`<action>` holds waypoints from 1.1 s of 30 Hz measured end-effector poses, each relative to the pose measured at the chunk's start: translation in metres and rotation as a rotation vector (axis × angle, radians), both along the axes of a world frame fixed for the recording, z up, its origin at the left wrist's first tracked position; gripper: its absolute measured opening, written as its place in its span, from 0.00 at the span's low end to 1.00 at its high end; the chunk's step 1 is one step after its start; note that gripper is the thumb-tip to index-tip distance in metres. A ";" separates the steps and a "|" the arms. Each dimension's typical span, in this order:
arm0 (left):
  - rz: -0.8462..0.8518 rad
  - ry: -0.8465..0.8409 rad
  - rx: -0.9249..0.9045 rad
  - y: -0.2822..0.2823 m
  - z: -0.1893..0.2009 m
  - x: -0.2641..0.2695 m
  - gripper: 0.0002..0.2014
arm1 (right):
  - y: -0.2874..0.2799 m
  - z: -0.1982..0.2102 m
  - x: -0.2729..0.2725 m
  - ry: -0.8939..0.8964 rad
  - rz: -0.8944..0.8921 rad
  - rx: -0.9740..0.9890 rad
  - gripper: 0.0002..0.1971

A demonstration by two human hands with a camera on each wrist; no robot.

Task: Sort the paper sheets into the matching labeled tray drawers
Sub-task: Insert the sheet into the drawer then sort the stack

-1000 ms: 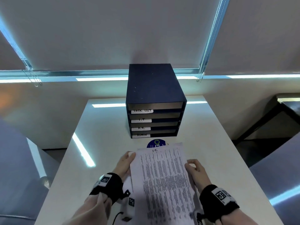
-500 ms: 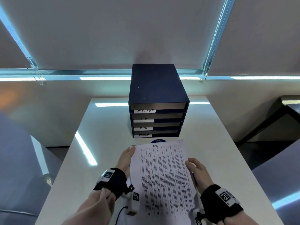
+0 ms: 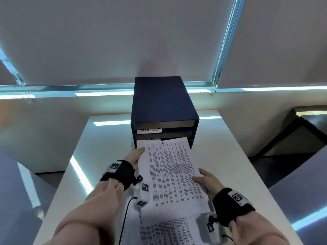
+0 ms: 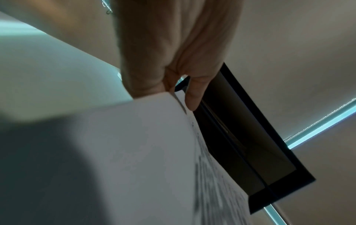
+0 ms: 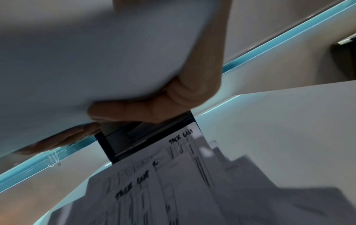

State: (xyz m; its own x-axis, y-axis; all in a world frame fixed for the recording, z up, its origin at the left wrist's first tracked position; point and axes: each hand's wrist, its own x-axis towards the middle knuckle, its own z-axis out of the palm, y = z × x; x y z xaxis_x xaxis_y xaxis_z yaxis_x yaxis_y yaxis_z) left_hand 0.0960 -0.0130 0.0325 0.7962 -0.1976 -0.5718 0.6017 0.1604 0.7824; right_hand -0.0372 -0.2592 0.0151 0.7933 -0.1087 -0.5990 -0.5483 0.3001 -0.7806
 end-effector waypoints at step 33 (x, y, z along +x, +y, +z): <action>0.061 -0.244 0.155 -0.024 -0.018 0.022 0.09 | 0.018 -0.004 0.160 -0.161 -0.298 0.413 0.10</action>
State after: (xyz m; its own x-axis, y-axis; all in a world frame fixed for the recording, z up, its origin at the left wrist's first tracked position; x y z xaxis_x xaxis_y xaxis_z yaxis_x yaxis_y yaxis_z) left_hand 0.1184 -0.0371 0.0146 0.9216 -0.0707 -0.3815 0.3857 0.0581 0.9208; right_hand 0.1230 -0.2413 0.0114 0.8495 -0.1238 -0.5129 -0.2757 0.7248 -0.6314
